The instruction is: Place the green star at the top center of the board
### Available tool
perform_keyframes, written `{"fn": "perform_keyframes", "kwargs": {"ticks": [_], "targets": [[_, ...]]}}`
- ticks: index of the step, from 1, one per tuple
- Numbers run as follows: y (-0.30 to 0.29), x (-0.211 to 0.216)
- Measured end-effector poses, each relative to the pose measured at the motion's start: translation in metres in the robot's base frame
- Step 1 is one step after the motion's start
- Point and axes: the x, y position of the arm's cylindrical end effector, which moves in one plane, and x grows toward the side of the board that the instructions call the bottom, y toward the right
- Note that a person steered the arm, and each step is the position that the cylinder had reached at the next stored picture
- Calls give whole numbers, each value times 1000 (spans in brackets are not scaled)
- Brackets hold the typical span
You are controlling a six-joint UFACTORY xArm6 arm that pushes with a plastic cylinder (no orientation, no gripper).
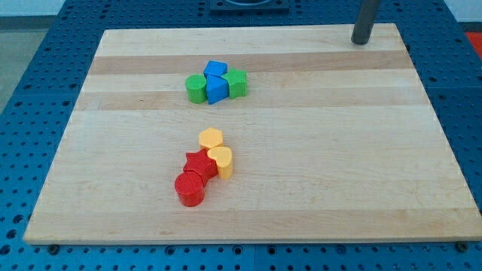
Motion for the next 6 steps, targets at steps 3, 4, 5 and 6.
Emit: {"fn": "perform_keyframes", "kwargs": {"ticks": [3, 4, 5, 6], "targets": [[-1, 0], [-1, 0], [-6, 0], [-52, 3]]}}
